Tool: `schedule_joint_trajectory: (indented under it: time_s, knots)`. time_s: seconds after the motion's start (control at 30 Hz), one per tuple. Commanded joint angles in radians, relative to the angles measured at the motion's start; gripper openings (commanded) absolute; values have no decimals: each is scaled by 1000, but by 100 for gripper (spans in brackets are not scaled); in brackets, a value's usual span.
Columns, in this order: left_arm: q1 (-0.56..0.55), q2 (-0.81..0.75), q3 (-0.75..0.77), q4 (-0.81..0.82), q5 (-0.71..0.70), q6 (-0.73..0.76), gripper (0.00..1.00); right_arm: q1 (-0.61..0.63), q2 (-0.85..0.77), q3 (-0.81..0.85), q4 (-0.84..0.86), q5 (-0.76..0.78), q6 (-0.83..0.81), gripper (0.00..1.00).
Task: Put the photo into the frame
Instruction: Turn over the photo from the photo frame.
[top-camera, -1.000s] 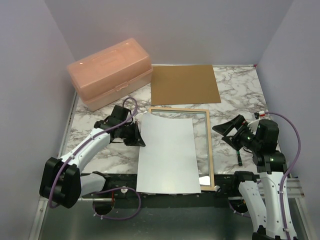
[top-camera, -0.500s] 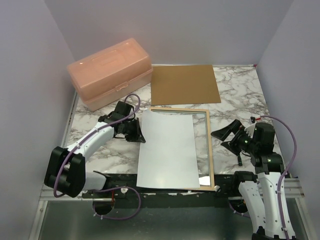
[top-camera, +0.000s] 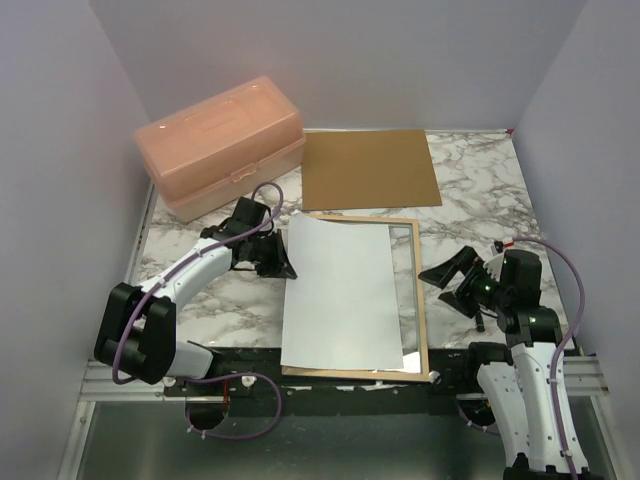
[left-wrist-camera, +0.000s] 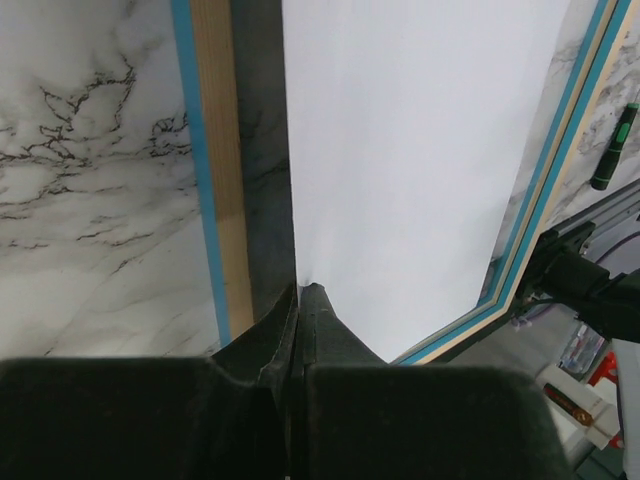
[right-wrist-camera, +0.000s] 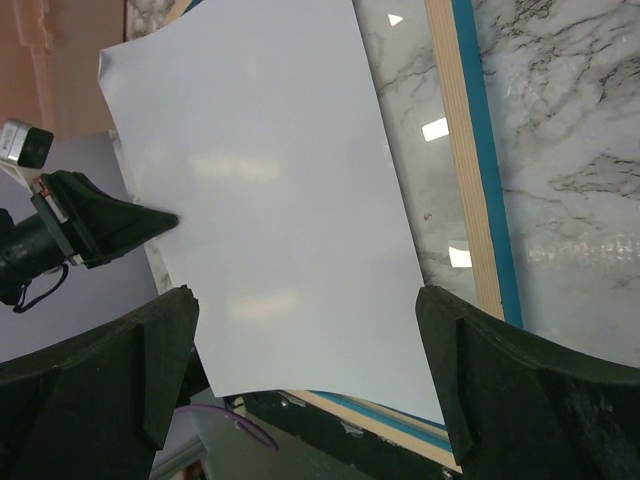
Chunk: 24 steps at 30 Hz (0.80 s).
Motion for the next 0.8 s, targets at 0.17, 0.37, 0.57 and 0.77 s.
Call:
schedule_joint_trajectory:
  time_s: [0.17, 0.37, 0.57, 0.77]
  knots:
    - [-25, 69, 81, 29, 24, -3, 0, 5, -10, -23, 19, -23, -14, 100]
    - [-53, 113, 100, 48, 39, -7, 0, 4, -16, -26, -2, -7, -25, 100]
    - [-92, 156, 131, 60, 36, -13, 0, 4, -18, -31, -12, 3, -24, 100]
    - [-125, 169, 146, 62, -8, -29, 0, 3, -15, -39, -6, 2, -25, 100]
